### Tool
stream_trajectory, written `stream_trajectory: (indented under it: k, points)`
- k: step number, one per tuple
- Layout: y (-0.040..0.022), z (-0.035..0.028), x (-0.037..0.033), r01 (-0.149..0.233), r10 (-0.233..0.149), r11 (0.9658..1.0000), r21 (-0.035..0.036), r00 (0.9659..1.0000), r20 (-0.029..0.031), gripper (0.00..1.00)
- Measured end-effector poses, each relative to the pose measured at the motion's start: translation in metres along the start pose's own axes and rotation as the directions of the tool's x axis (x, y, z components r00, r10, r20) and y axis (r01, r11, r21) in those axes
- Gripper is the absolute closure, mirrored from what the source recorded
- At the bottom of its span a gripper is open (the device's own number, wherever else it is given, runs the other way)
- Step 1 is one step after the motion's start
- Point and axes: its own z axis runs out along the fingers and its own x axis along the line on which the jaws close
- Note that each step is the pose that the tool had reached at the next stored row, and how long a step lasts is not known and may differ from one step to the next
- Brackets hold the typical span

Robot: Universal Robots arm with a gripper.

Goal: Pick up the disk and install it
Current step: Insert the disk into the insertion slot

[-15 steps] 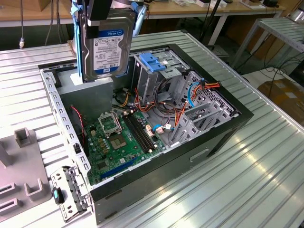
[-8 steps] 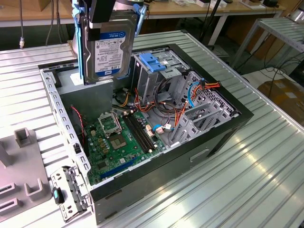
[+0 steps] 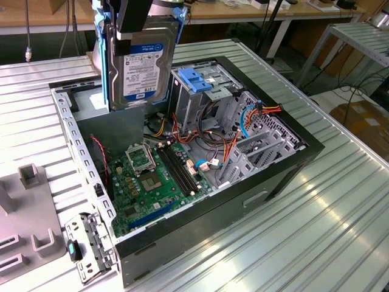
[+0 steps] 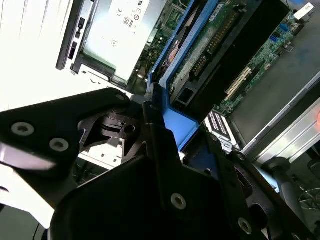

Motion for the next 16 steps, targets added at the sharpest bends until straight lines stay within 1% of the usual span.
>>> stream_trajectory:
  k: [6,10,12,14,16]
  points:
    - [-0.0002,-0.0001,0.0052,0.0,0.0,1.0,0.0,1.0,-0.0001,0.63]
    - [-0.0003,-0.0003,0.0105,0.0,0.0,1.0,-0.0001,1.0,-0.0003,0.63]
    - [-0.0004,-0.0003,0.0119,0.0,0.0,1.0,0.0,1.0,-0.0003,0.63]
    - [-0.0006,-0.0005,0.0198,0.0,0.0,1.0,0.0,1.0,-0.0007,0.63]
    - [-0.001,-0.0004,0.0222,0.0,0.0,1.0,0.0,1.0,-0.001,0.63]
